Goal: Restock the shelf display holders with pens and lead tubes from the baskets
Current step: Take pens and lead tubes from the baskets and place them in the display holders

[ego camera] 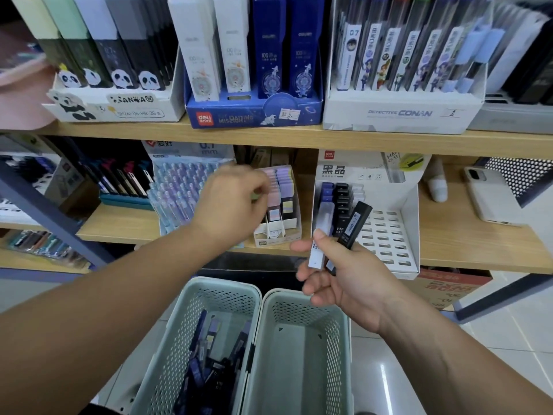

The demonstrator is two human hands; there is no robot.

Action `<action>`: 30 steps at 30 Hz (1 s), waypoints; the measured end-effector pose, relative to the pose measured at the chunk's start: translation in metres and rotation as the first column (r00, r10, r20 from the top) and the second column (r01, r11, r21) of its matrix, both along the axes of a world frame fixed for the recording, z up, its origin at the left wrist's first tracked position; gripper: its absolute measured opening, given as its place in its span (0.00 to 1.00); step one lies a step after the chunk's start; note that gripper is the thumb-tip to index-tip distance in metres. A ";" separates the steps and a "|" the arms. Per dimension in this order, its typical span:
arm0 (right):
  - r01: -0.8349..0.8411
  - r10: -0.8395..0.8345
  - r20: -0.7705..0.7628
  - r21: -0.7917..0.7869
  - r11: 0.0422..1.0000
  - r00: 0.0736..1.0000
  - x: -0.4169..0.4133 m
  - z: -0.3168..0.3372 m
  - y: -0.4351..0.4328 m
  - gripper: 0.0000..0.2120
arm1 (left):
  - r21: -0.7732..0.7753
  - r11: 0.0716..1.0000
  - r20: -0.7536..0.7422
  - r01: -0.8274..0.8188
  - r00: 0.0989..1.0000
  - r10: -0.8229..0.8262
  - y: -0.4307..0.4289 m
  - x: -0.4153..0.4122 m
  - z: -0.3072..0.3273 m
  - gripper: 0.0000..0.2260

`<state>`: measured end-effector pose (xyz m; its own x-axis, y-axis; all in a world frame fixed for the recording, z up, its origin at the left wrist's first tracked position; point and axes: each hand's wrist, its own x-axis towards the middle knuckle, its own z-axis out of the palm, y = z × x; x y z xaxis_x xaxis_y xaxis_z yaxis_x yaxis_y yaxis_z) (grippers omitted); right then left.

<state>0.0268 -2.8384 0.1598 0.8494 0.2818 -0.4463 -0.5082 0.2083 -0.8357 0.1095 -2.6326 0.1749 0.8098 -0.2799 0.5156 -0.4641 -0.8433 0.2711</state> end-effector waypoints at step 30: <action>0.289 -0.292 -0.019 -0.098 0.952 0.956 -0.018 -0.011 -0.078 0.10 | -0.604 0.796 -0.664 0.038 0.528 -0.529 -0.119 -0.069 -0.025 0.26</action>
<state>0.0091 -2.9164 0.1486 0.8728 -0.0195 -0.4876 -0.4645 0.2731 -0.8424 0.0400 -2.7520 0.1502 0.8543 -0.5001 -0.1419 -0.0471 -0.3462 0.9370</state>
